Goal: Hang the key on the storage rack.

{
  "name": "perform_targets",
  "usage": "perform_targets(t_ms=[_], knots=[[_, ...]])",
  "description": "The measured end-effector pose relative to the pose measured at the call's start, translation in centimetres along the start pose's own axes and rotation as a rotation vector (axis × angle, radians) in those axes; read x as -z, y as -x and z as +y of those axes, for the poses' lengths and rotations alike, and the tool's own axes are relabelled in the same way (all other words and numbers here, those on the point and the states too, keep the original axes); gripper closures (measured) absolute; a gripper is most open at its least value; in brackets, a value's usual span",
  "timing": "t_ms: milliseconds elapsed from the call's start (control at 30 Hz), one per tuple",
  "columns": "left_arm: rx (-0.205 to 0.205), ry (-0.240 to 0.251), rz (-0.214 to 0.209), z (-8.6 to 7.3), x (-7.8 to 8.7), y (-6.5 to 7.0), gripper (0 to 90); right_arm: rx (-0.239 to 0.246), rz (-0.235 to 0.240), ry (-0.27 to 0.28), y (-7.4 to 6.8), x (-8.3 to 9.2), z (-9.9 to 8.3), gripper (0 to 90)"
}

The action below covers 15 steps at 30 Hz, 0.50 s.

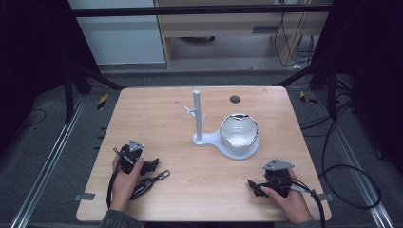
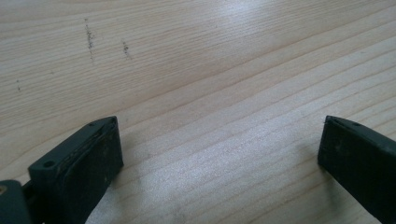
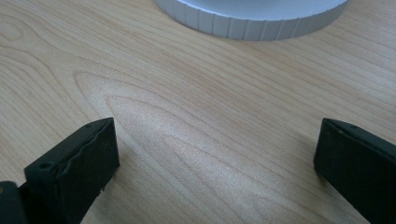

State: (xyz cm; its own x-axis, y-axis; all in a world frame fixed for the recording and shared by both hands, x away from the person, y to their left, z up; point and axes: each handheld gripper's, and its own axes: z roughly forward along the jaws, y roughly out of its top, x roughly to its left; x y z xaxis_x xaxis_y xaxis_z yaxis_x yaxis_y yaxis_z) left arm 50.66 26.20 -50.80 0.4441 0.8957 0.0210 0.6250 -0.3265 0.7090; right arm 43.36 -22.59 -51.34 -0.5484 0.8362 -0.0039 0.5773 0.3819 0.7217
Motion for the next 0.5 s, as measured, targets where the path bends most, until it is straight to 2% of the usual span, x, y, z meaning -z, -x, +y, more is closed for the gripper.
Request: perform_targets(t_ms=[167,200,233,267,300,333,400,467,500], knots=[[-0.025,0.004,-0.02,-0.2,0.3,0.0,0.1,0.0,-0.001,0.0,0.0,0.0,0.0,0.5],[-0.024,0.007,-0.014,-0.2,0.5,-0.1,3.0,0.0,-0.001,0.0,0.0,0.0,0.0,0.5],[-0.02,0.028,-0.007,-0.1,0.8,-0.1,5.1,0.0,-0.001,0.0,0.0,0.0,0.0,0.5],[-0.01,0.076,0.019,0.0,1.6,-0.2,2.8,0.0,0.0,0.0,0.0,0.0,0.0,0.5],[-0.01,0.076,0.019,0.0,1.6,-0.2,2.9,0.0,0.0,0.0,0.0,0.0,0.0,0.5],[0.01,0.114,0.038,0.0,2.4,-0.3,2.9,0.0,0.0,0.0,0.0,0.0,0.0,0.4],[0.019,0.126,0.032,0.0,2.8,-0.5,2.9,0.0,0.0,-0.001,0.0,0.0,0.0,0.5],[0.049,0.164,0.018,-0.1,3.9,-0.7,3.1,0.001,0.001,-0.001,0.0,0.0,0.0,0.5],[0.049,0.164,0.018,-0.1,3.9,-0.7,4.7,0.001,0.001,-0.001,0.0,0.0,0.0,0.5]])
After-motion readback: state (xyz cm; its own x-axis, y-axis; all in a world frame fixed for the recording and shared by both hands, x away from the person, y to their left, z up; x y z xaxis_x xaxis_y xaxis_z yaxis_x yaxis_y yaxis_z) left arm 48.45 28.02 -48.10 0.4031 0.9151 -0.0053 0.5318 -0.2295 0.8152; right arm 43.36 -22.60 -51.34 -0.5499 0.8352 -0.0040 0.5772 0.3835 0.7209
